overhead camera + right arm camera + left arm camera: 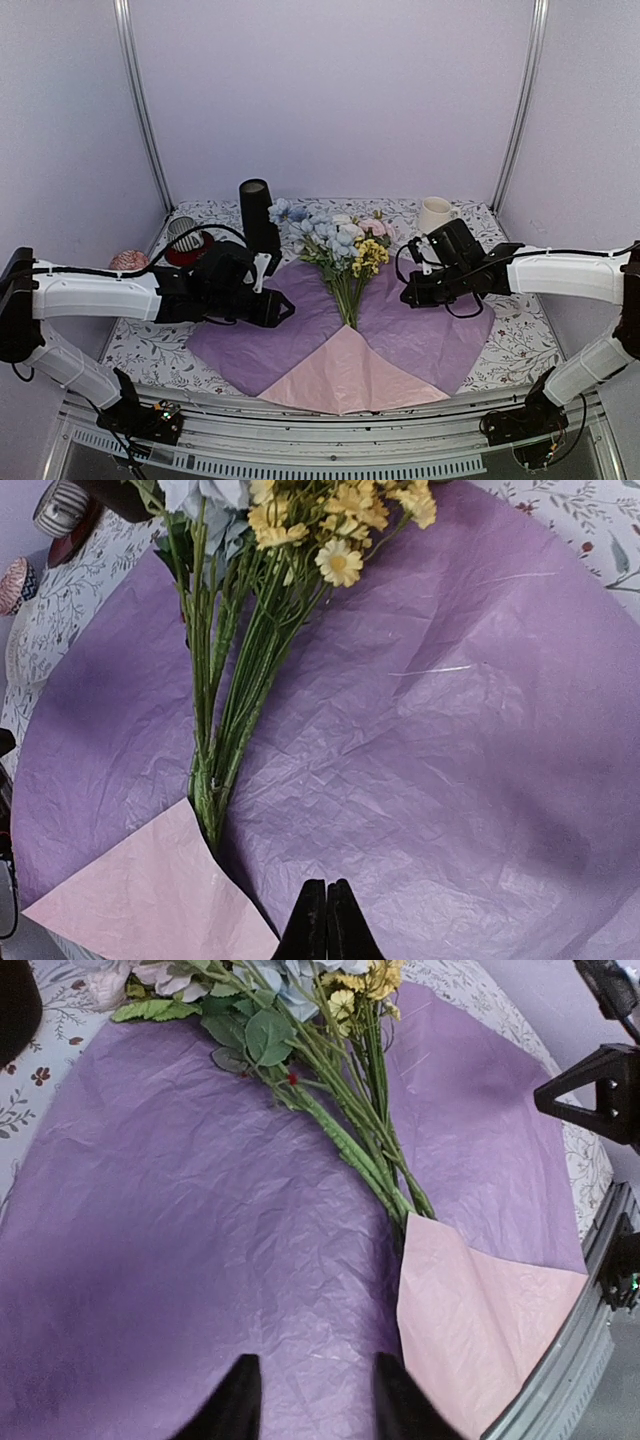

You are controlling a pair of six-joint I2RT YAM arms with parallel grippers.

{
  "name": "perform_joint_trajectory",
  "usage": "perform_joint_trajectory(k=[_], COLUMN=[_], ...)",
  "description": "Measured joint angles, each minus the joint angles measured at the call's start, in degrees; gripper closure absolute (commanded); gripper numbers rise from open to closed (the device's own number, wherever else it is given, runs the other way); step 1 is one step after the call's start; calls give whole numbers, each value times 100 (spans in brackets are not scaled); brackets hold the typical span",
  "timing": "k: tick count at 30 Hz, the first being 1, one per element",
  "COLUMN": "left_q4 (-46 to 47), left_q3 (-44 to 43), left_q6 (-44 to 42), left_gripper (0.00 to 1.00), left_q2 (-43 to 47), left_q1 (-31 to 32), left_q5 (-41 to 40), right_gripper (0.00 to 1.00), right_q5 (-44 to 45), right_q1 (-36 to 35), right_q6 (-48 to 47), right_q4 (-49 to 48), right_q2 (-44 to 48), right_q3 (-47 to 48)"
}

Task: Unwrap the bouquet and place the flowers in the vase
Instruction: Adjust the folded bouquet at the center of the board.

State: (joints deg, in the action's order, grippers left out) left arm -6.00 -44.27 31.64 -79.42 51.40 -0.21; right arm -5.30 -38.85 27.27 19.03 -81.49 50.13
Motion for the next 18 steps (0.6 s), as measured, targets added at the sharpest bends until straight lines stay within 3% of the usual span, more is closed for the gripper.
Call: perform_joint_trajectory(k=[1,2,18], left_q4=[35,72,348], left_q3=[15,20,-247], left_q6=[-17,-13,-55], left_gripper=[99,100,100], left_q2=[-15,-42,-1300], left_q1=[-22,-39,-350], left_q5=[2,7,39], right_gripper=[99,98,99], right_q5=[-90,-155,28], right_q1=[0,0,70], right_q6=[7,13,343], right_q4=[-28,-66,-481], right_q2=[-85,-155,-1499], right_q3=[0,0,284])
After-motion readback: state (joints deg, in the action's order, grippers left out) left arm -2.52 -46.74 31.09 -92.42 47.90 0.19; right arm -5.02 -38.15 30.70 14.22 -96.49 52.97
